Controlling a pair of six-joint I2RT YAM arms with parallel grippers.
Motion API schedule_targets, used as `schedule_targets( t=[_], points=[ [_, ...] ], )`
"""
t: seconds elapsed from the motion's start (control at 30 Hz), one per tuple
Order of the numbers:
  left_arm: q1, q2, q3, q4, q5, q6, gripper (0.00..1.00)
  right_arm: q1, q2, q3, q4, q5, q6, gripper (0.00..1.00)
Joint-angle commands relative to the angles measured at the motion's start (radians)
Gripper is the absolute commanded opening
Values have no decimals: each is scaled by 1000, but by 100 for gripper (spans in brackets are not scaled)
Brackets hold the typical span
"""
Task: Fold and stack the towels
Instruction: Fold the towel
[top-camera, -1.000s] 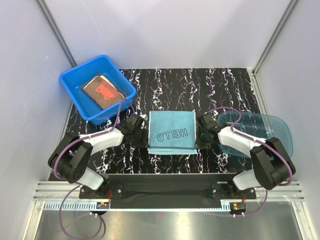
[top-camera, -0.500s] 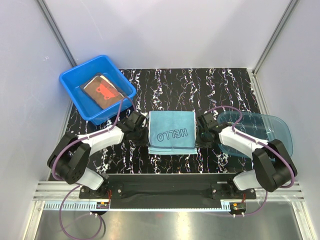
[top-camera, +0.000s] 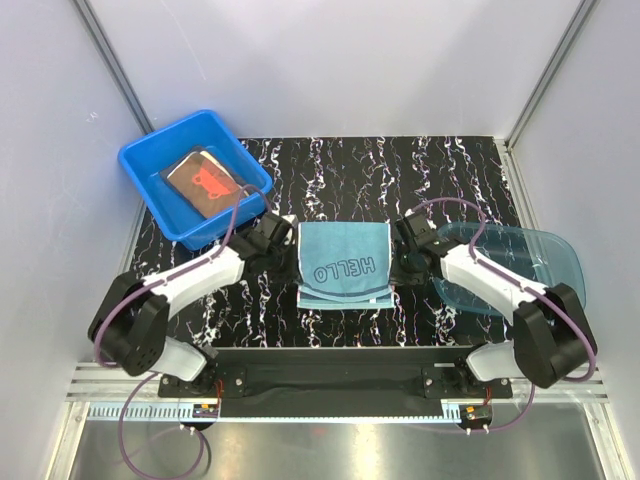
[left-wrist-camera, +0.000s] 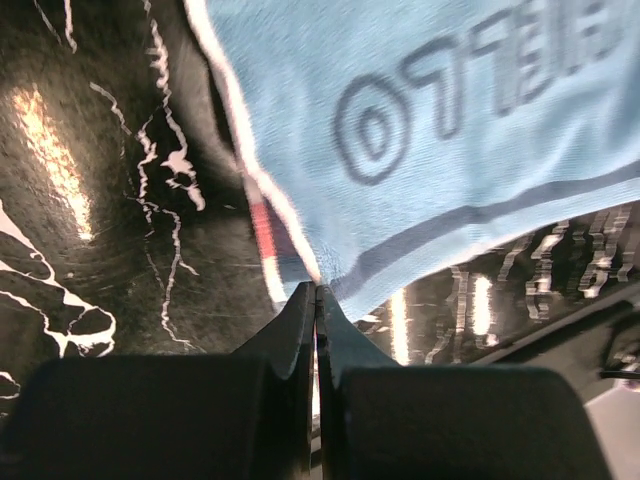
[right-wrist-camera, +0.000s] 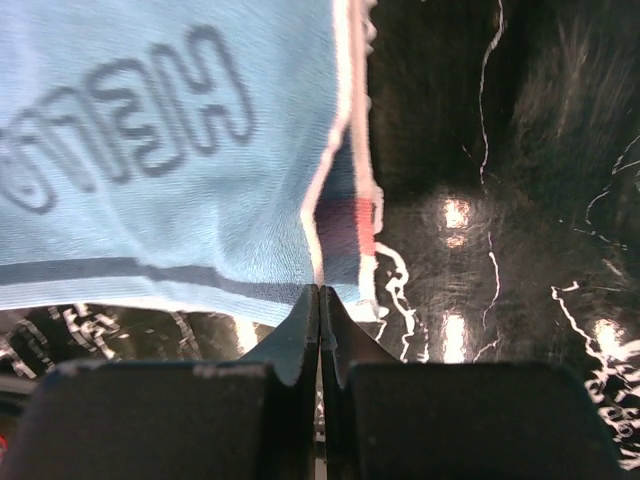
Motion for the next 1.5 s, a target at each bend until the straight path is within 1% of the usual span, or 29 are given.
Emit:
schedule_targets(
  t=[0.0, 0.07, 0.2, 0.3, 0.33, 0.5, 0.7, 0.73, 0.77, 0.83, 0.9, 1.03, 1.17, 1.27, 1.47],
  points=[
    [-21, -76, 27, -18, 1, -38, 0, 9, -64, 69, -83, 24, -43, 0],
    [-34, -84, -25, 11, -7, -52, 0, 9, -75, 38, -91, 25, -45, 0],
    [-54, -50, -130, 68, -18, -59, 0, 9, -99, -69, -13, 12, -13, 0],
    [-59, -29, -164, 107, -38, -61, 0, 9, -113, -121, 14, 35, -2, 0],
    [-61, -19, -177, 127, -22, -58, 0, 7, -113, -135, 17, 39, 0, 0],
    [-73, -4, -182, 134, -38, -56, 0, 7, -84, -140, 23, 44, 9, 0],
    [-73, -64, -73, 10, -68, -27, 0, 9, -124, -39, -46, 35, -11, 0],
    [-71, -58, -67, 3, -67, -23, 0, 9, -118, -25, -54, 12, -7, 10],
    [-71, -53, -64, 5, -67, -16, 0, 9, -106, -20, -61, 12, -7, 15],
    [-73, -26, -78, 20, -61, -13, 0, 9, -70, -32, -63, 13, 12, 23],
    [-71, -6, -98, 49, -55, -16, 0, 10, -67, -64, -25, 13, 33, 27],
    [-73, 21, -125, 94, -24, -29, 0, 20, -66, -83, -3, 12, 64, 28],
    [-71, 27, -131, 103, -22, -29, 0, 32, -50, -95, 11, 12, 72, 24],
    [-73, 25, -134, 112, -21, -33, 0, 40, -43, -104, 20, 12, 78, 24],
    [-73, 25, -141, 115, -19, -35, 0, 64, -32, -101, 9, 12, 96, 26]
  ],
)
